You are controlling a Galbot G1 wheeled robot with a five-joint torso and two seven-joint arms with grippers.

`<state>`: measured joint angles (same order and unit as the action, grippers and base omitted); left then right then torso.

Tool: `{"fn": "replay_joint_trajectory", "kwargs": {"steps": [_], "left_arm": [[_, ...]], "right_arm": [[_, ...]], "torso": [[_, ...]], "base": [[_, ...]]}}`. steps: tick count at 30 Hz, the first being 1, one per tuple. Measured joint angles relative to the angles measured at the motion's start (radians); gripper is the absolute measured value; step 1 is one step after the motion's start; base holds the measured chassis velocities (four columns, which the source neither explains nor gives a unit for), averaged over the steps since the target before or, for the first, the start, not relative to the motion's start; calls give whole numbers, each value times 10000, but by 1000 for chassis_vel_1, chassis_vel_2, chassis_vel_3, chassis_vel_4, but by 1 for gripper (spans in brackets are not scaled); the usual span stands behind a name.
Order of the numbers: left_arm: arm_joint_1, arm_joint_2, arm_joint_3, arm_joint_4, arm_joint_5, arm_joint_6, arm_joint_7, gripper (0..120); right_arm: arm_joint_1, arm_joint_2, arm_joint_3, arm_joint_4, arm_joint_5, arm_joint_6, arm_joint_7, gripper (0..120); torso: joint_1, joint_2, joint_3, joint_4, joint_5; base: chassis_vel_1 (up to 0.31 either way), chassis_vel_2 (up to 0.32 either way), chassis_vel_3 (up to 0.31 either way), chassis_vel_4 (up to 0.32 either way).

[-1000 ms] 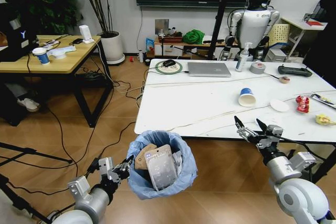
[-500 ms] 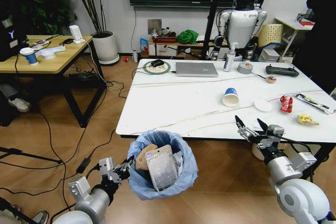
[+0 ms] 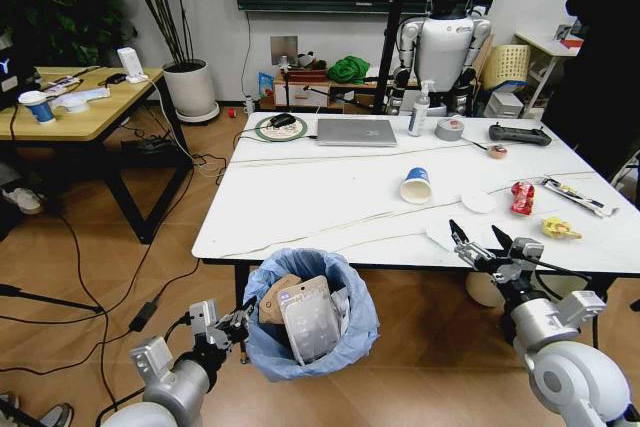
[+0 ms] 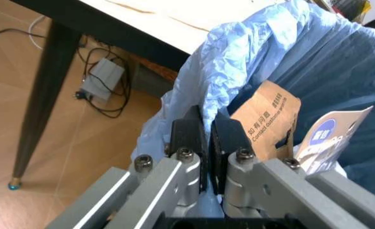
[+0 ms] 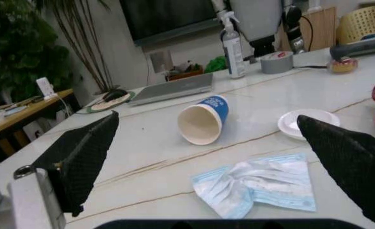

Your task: Pick up the trash bin and place the trash from the table into it.

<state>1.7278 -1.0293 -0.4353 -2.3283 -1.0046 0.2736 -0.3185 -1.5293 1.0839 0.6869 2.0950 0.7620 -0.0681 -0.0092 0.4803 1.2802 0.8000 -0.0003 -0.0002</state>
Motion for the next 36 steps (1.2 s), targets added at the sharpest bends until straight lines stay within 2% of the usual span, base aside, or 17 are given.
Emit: {"fn": "replay_joint_trajectory", "kwargs": {"steps": [7,14,18,20,21,24,30,36], "left_arm": [[47,-1,0,-22,27,0,9,0],[154,1,-10,-77,72,-5,17,0],[293,25,-72,-149,116,-7,18,0],[362,32,-108,-214,127,-10,19,0],[362,32,-108,-214,127,-10,19,0],[526,9,-150,-336,174,-12,20,0],[772,-2,-247,-463,239,-12,20,0],[724,104,-294,-502,208,-12,-24,0]], "right_arm": [[-32,1,10,23,-156,5,9,100],[66,38,-153,-120,-1156,157,-87,100],[466,-330,-534,-61,-1144,-425,554,100],[711,-655,-717,17,-834,-1250,1217,100],[711,-655,-717,17,-834,-1250,1217,100],[1246,-1151,-1055,-62,39,-2253,2079,100],[2198,-1722,-1671,-579,1538,-2779,2467,100],[2845,-2092,-2318,-1114,1716,-2809,2361,100]], "torso": [[-1,0,0,3,3],[0,0,0,0,1],[-1,0,0,1,3],[-1,0,0,3,-1],[-1,0,0,3,-1],[-1,0,0,0,4],[0,0,0,3,3],[0,0,0,1,0]], "base": [[-94,-86,99,96],[-42,-44,22,13],[0,0,0,0],[0,0,0,0],[0,0,0,0],[0,0,0,0],[0,0,0,0],[0,0,0,0]]}}
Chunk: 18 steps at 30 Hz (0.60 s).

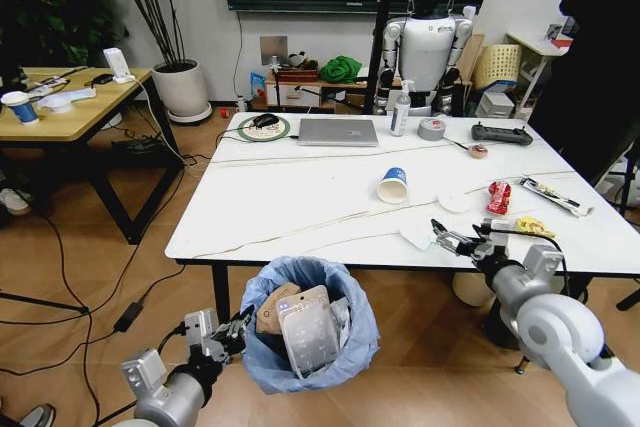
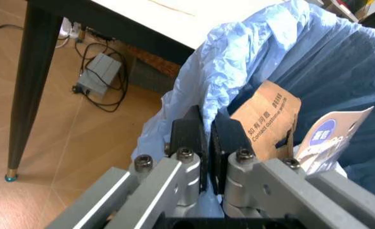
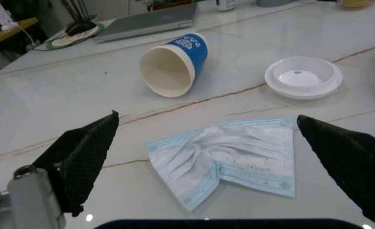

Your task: Pick up the trash bin and place the trash from the table into it.

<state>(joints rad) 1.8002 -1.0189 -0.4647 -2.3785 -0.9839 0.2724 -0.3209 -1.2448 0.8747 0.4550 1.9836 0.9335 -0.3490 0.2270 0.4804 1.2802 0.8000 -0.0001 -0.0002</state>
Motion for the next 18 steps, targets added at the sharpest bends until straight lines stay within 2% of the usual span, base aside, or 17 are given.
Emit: {"fn": "replay_joint_trajectory", "kwargs": {"steps": [12,18], "left_arm": [[-266,149,40,180,-200,10,-40,0],[-365,107,50,306,-244,15,-48,0]], "right_arm": [[723,-232,-940,-1249,-375,200,-400,100],[1411,-272,-1756,-1706,-401,199,-408,100]], "torso": [[0,0,0,-2,2],[0,0,0,1,1]], "base": [[0,0,0,0],[0,0,0,0]]}}
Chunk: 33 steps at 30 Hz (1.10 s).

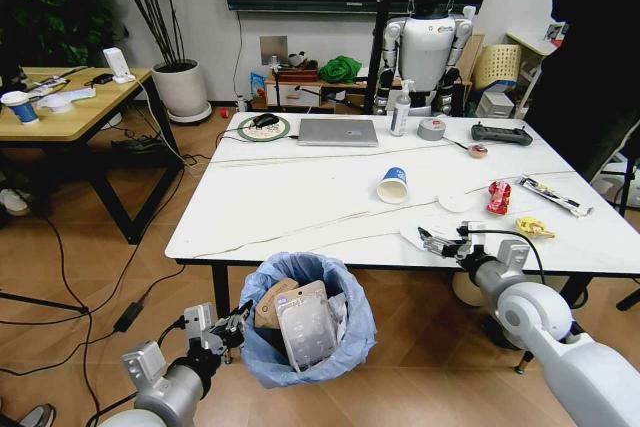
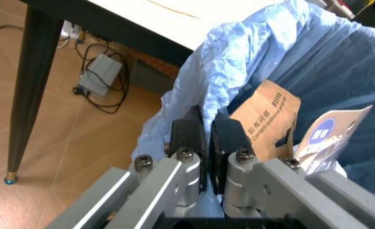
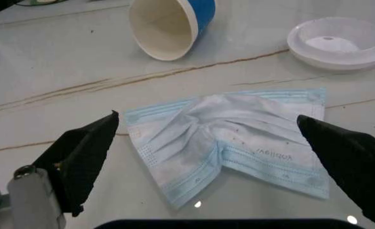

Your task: Pick up the trash bin and place the trash from the table into it.

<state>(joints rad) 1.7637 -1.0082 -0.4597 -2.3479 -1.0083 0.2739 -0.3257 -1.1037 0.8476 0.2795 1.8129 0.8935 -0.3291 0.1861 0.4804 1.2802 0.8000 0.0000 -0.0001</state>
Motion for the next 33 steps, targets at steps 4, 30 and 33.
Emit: {"fn": "replay_joint_trajectory", "kwargs": {"steps": [4,30,33], "left_arm": [[-22,-4,10,28,-18,3,-2,0],[-64,-32,15,27,-70,11,-10,0],[-83,-16,10,28,-72,10,-8,0]], "right_arm": [[244,27,-326,-215,-54,0,-38,100],[96,-72,-244,-852,-346,72,-382,34],[-13,-188,-293,-776,-399,98,-392,16]], "torso": [[0,0,0,-1,0],[-1,1,-2,-1,0],[-1,1,-2,-2,-2]], "base": [[0,0,0,0],[0,0,0,0],[0,0,0,0]]}}
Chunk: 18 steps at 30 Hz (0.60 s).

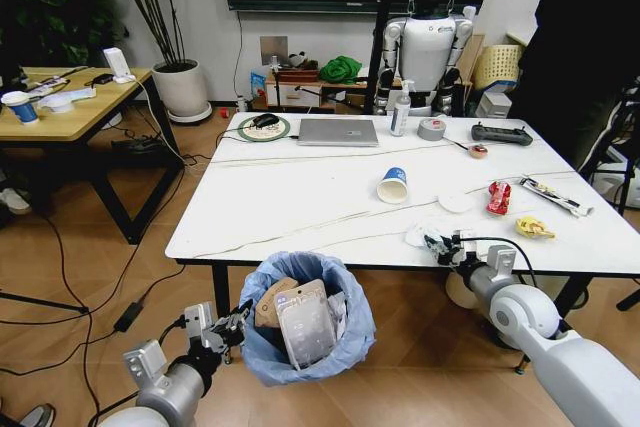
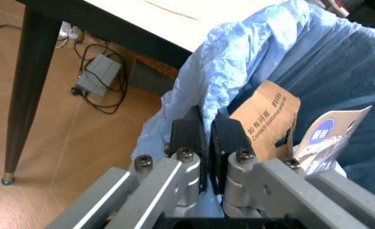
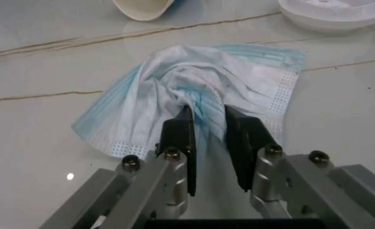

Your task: Pick up the trash bin and place the trash from the table into it.

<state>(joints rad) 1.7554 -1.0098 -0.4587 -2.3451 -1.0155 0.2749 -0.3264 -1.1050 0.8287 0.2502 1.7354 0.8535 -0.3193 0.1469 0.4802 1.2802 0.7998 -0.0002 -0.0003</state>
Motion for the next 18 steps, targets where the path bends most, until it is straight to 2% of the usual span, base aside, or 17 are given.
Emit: {"fn": "replay_joint_trajectory", "kwargs": {"steps": [3,5,11,14,17,18], "left_arm": [[-19,0,1,14,-3,0,3,0],[-24,4,4,24,-4,-1,3,0],[-96,40,52,41,-42,-4,3,0],[-129,70,151,13,-78,-31,-51,0],[-206,143,346,-58,-123,-42,-116,0],[-206,143,346,-58,-123,-42,-116,0]], "right_arm": [[4,-1,16,76,7,16,-43,3],[31,-2,24,100,6,50,-78,0],[215,-49,237,300,148,314,-249,0],[111,-218,572,796,483,935,-814,0],[-289,-1055,894,2038,767,1936,-2498,0],[-289,-1055,894,2038,767,1936,-2498,0]], "torso": [[0,0,1,1,6],[0,-1,2,0,7],[1,-1,3,2,5],[1,-1,2,2,4],[1,0,2,0,3],[1,0,2,0,3]], "base": [[0,0,0,0],[0,0,0,0],[0,0,0,0],[0,0,0,0],[0,0,0,0],[0,0,0,0]]}}
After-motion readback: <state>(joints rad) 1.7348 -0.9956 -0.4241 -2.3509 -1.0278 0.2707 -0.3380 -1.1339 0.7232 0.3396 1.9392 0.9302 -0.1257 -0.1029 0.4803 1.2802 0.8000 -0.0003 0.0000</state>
